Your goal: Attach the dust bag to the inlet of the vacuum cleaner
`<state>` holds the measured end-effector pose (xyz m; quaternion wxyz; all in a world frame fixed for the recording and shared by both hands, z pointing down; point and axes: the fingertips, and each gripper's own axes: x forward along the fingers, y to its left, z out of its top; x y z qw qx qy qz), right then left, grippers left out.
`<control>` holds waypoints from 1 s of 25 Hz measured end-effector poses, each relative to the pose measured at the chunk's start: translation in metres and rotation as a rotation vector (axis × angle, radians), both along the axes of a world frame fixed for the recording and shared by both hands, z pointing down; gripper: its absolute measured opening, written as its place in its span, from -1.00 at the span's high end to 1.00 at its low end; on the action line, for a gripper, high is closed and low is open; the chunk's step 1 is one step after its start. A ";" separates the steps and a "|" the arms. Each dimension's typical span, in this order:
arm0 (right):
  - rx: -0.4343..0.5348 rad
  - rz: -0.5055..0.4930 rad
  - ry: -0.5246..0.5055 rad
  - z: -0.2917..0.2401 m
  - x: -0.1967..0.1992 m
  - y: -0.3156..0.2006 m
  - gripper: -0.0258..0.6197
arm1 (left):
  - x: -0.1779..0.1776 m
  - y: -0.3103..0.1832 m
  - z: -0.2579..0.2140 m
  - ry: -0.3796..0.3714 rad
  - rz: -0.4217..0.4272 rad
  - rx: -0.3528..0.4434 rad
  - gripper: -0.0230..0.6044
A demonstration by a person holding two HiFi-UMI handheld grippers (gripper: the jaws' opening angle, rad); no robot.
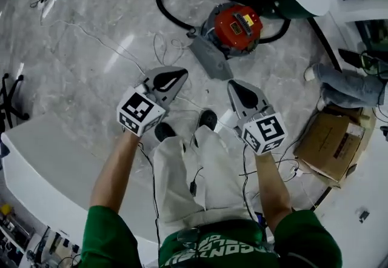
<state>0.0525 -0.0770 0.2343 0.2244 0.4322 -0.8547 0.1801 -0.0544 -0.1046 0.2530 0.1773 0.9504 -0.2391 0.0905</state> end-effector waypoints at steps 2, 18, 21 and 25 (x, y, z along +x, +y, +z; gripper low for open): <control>0.007 0.035 -0.017 -0.060 0.005 0.003 0.90 | -0.008 0.014 -0.062 0.015 -0.033 -0.005 0.92; 0.087 0.031 -0.073 -0.324 0.046 0.079 0.90 | 0.019 0.117 -0.298 0.114 -0.159 -0.012 0.92; 0.099 0.012 -0.094 -0.340 0.069 0.092 0.90 | 0.048 0.127 -0.315 0.134 -0.188 -0.002 0.92; 0.128 -0.023 -0.113 -0.358 0.099 0.106 0.90 | 0.091 0.149 -0.341 0.143 -0.219 0.032 0.92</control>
